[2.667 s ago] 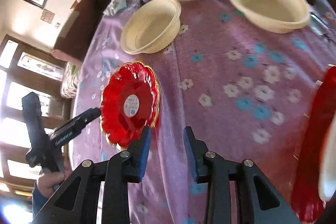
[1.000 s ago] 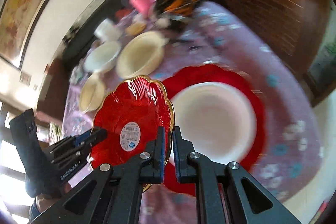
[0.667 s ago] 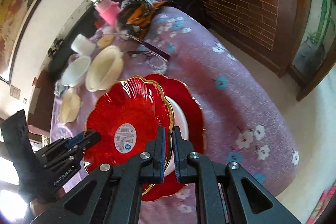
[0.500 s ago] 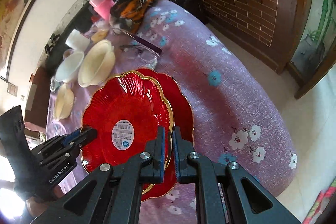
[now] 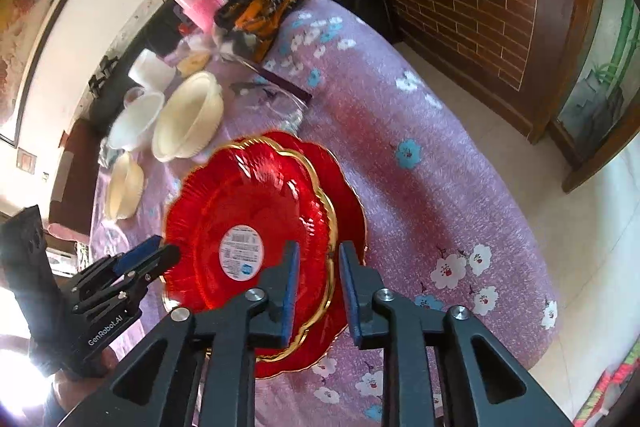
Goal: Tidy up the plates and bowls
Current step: 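Release the small red plate, then grasp the cream bowl with the right gripper, then grasp a cream paper bowl rim with the left gripper while the right gripper holds the tab-handled bowl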
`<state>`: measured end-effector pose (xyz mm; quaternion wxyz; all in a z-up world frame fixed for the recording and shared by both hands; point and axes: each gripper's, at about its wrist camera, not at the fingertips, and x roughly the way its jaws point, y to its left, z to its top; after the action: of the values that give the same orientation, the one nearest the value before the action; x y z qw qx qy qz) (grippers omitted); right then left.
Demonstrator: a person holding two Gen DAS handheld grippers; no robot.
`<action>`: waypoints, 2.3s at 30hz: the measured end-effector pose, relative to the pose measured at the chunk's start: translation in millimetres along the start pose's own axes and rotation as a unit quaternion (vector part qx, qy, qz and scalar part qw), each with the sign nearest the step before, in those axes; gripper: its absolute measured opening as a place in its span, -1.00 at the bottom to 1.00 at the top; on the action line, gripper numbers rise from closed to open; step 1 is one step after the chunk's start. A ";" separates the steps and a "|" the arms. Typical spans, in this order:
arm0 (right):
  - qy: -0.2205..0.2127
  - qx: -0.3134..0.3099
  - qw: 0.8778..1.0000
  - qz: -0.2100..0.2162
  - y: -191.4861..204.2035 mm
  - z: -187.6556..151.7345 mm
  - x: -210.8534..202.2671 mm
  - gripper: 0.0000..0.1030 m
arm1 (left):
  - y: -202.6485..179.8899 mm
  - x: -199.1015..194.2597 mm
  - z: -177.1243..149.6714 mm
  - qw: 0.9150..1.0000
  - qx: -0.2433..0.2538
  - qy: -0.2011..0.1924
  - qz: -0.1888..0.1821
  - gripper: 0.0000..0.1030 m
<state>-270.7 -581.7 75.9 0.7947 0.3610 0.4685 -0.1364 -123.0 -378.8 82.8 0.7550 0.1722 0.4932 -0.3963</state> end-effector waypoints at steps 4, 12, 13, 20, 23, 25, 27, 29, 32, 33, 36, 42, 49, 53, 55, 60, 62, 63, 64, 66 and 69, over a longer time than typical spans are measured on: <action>-0.021 -0.002 1.000 0.002 10.1 4.1 -15.2 -0.53 | 10.7 -14.0 -3.3 1.000 -0.005 -0.013 0.009 -0.33; -0.011 -0.047 0.997 0.056 77.4 6.7 -15.1 -0.53 | 57.0 -32.3 -20.2 0.998 -0.048 -0.017 0.026 -0.33; -0.004 -0.056 0.996 0.062 88.6 5.6 -10.8 -0.53 | 67.1 -35.7 -25.0 0.998 -0.058 -0.018 0.029 -0.33; 0.050 -0.111 0.989 0.087 165.8 -4.6 34.7 -0.47 | 124.7 -56.1 -56.2 0.991 -0.115 -0.024 0.057 -0.33; 0.064 -0.139 0.984 0.087 199.8 -5.5 56.2 -0.46 | 154.8 -66.3 -74.3 0.987 -0.145 -0.023 0.072 -0.33; 0.074 -0.154 0.981 0.090 222.2 -2.9 71.7 -0.41 | 175.5 -73.1 -88.5 0.983 -0.164 -0.022 0.084 -0.33; 0.078 -0.163 0.979 0.091 244.1 1.3 89.5 -0.23 | 193.0 -80.6 -103.5 0.979 -0.182 -0.020 0.092 -0.33; 0.084 -0.172 0.977 0.089 267.5 7.2 113.7 -0.12 | 209.6 -87.9 -118.2 0.976 -0.194 -0.018 0.101 -0.33; 0.083 -0.180 0.977 0.083 294.1 18.5 150.7 -0.12 | 232.3 -99.4 -140.5 0.970 -0.214 -0.015 0.112 -0.33; 0.088 -0.180 0.977 0.073 301.5 22.9 165.5 -0.12 | 239.2 -102.3 -146.6 0.969 -0.219 -0.014 0.116 -0.33; 0.089 -0.167 0.980 0.060 316.6 37.8 202.8 -0.12 | 261.0 -112.7 -165.1 0.964 -0.236 -0.013 0.123 -0.33; 0.092 -0.145 0.985 0.025 333.7 62.6 253.3 -0.18 | 285.5 -117.9 -180.8 0.959 -0.251 -0.010 0.132 -0.32; 0.109 -0.084 0.990 0.040 318.4 43.5 243.4 -0.79 | 300.1 -113.1 -174.8 0.958 -0.260 -0.018 0.117 -0.32; 0.125 -0.019 0.990 0.063 300.6 6.7 207.9 -0.79 | 300.3 -112.6 -168.0 0.959 -0.266 -0.031 0.095 -0.32; 0.147 0.000 0.986 0.083 291.1 -24.1 189.5 -0.79 | 298.5 -111.4 -166.3 0.959 -0.269 -0.033 0.086 -0.32; 0.208 -0.035 0.971 0.112 287.5 -79.8 162.1 -0.71 | 290.5 -108.3 -162.2 0.960 -0.269 -0.035 0.074 -0.31; 0.201 -0.070 0.972 0.102 282.2 -82.0 148.1 -0.65 | 288.4 -106.1 -159.1 0.960 -0.269 -0.033 0.072 -0.31; 0.191 -0.079 0.973 0.103 278.5 -79.3 140.8 -0.65 | 286.5 -106.0 -157.1 0.960 -0.268 -0.034 0.071 -0.31; 0.173 -0.093 0.976 0.099 274.0 -73.6 131.4 -0.65 | 282.8 -106.2 -151.1 0.962 -0.262 -0.037 0.071 -0.31; 0.140 -0.108 0.980 0.092 264.0 -58.6 117.4 -0.65 | 276.2 -107.7 -140.0 0.965 -0.251 -0.043 0.069 -0.32; 0.102 -0.098 0.986 0.089 242.2 -42.5 100.4 -0.65 | 265.8 -106.6 -119.4 0.971 -0.225 -0.047 0.067 -0.32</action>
<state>-111.2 -369.7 86.5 0.7829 0.3342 0.5244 0.0193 -12.6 -88.8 87.7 0.8214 0.0119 0.5211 -0.2316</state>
